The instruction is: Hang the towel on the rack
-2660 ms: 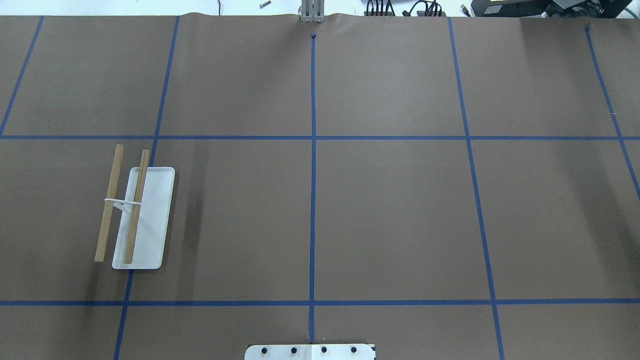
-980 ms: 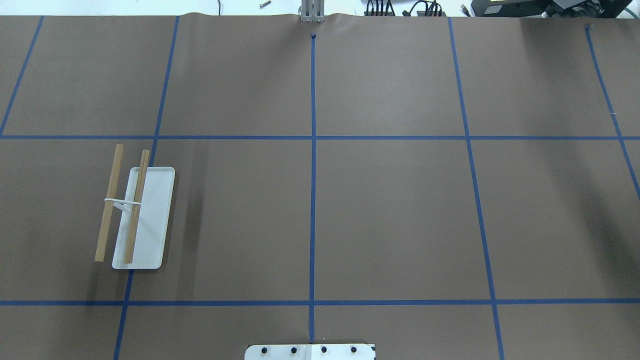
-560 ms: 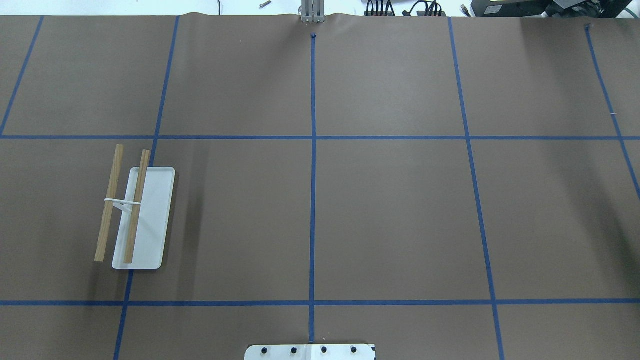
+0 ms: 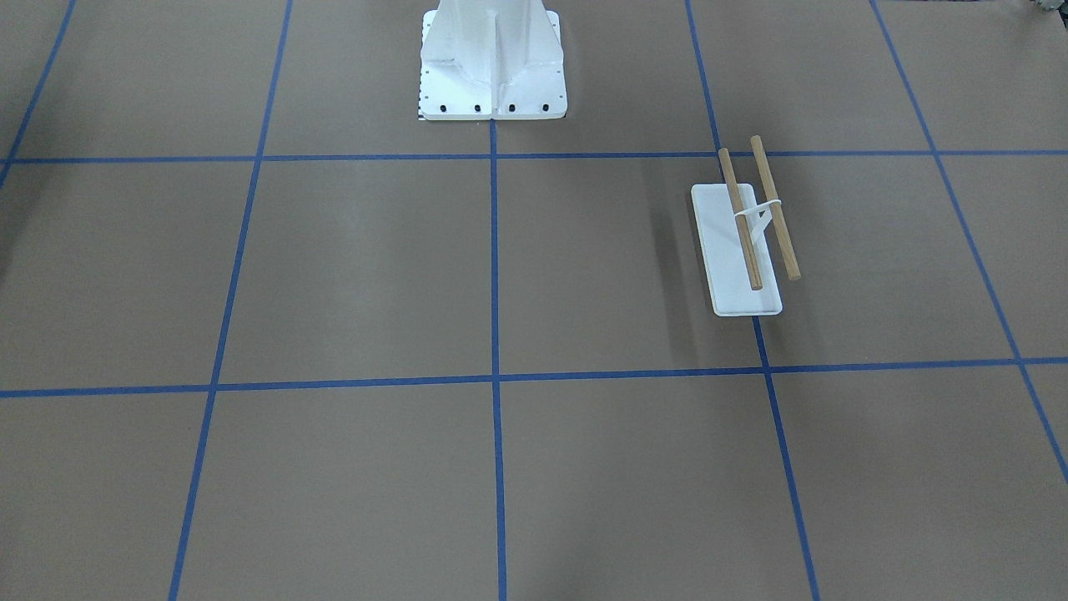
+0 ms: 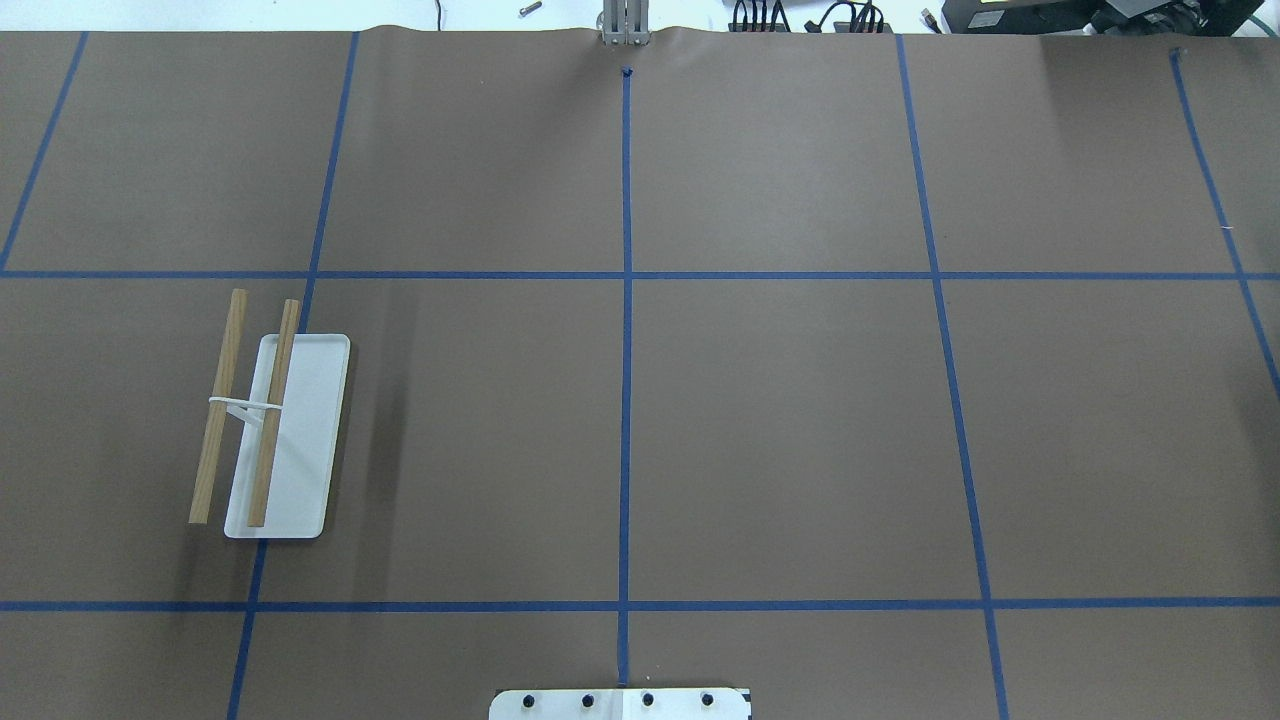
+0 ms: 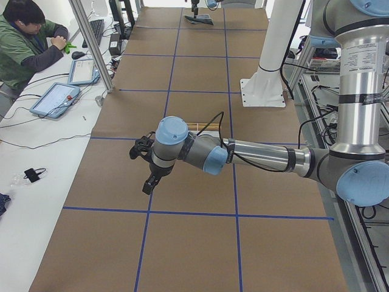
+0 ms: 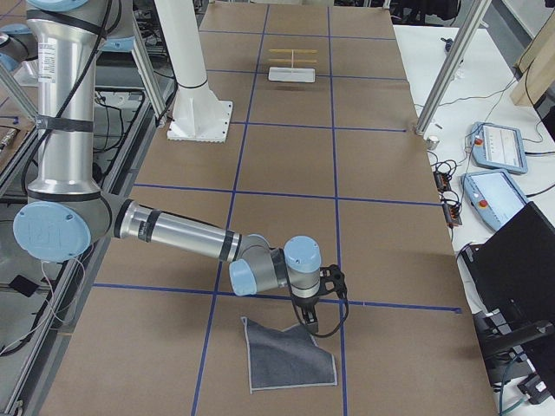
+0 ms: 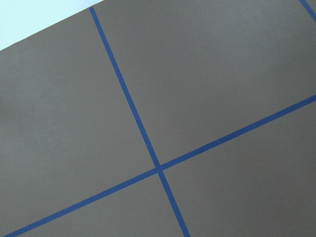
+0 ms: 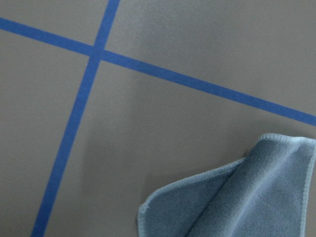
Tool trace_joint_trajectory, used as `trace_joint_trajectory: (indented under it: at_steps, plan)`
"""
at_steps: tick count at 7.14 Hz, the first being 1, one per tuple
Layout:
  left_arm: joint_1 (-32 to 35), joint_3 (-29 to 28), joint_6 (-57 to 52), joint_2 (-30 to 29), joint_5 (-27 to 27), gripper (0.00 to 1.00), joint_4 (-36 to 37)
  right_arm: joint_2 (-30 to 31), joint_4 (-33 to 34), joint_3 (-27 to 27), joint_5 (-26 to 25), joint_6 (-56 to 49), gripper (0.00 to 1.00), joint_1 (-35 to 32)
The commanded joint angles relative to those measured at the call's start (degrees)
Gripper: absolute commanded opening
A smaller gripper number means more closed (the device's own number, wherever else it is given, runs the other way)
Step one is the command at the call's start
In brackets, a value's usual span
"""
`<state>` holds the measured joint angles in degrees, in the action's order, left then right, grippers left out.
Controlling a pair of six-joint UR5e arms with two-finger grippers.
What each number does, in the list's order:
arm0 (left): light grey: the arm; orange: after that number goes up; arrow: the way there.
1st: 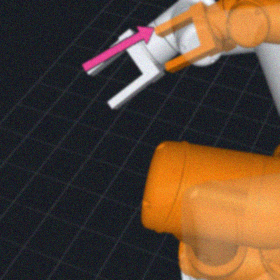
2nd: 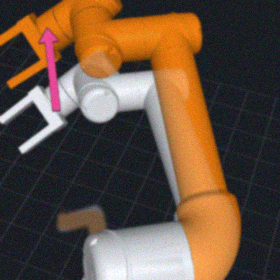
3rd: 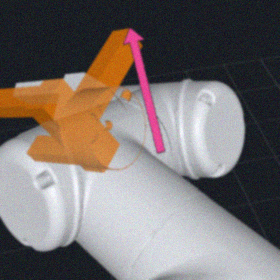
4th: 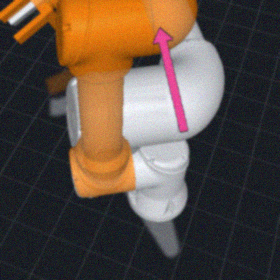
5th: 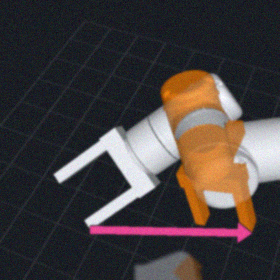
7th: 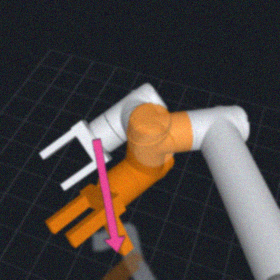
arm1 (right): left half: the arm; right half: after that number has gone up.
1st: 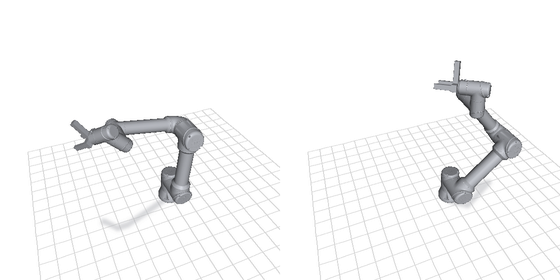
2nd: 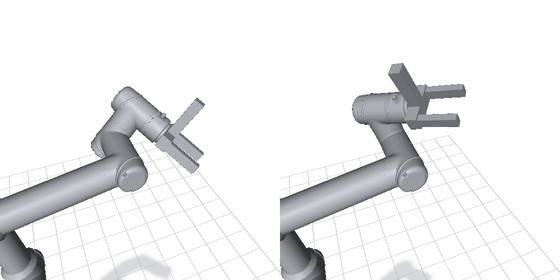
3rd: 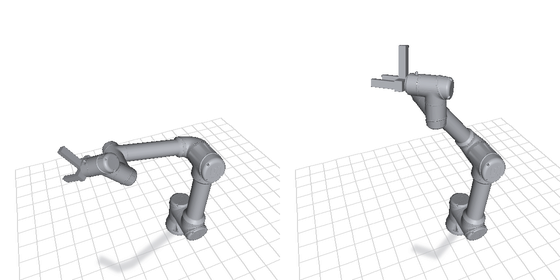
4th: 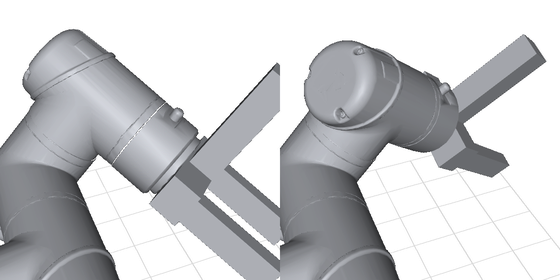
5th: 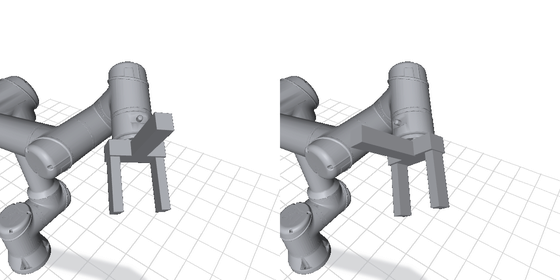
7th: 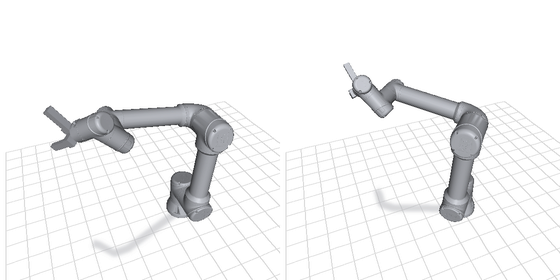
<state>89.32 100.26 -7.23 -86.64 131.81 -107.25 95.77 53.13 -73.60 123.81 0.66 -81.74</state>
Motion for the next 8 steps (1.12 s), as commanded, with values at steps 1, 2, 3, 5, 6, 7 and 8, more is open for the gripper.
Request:
trace_joint_trajectory:
  at_steps: [1, 2, 3, 5, 6, 7, 8]
  plan:
    - [0.07, 0.02, 0.11, -0.02, 0.02, 1.0, 0.02, 0.12, -1.54, 1.79, -2.52, -0.05, 0.98, 0.09]
    - [0.07, -0.24, 0.11, -0.02, 0.02, 1.0, 0.02, 0.12, -1.63, 1.88, -3.56, -0.31, 0.95, 0.35]
    - [-0.02, -0.41, 0.02, -0.11, 0.11, 1.0, 0.02, 0.21, -1.54, 2.05, -4.36, -0.23, 0.89, 1.05]
    - [0.07, -0.41, 0.02, -0.02, 0.02, 1.0, 0.02, 0.3, -1.45, 2.31, -4.28, 0.3, 0.81, 1.84]
    - [0.07, -0.33, 0.02, -0.02, 0.02, 1.0, 0.02, 0.38, -1.54, 2.58, -4.19, 0.22, 0.8, 2.11]
    - [0.07, -0.41, 0.02, -0.02, 0.02, 1.0, -0.06, 0.38, -1.63, 3.28, -4.28, 0.22, 0.79, 2.46]
    - [0.07, -0.33, 0.02, -0.02, 0.02, 1.0, 0.02, 0.38, -1.71, 3.46, -4.28, 0.13, 0.78, 2.81]
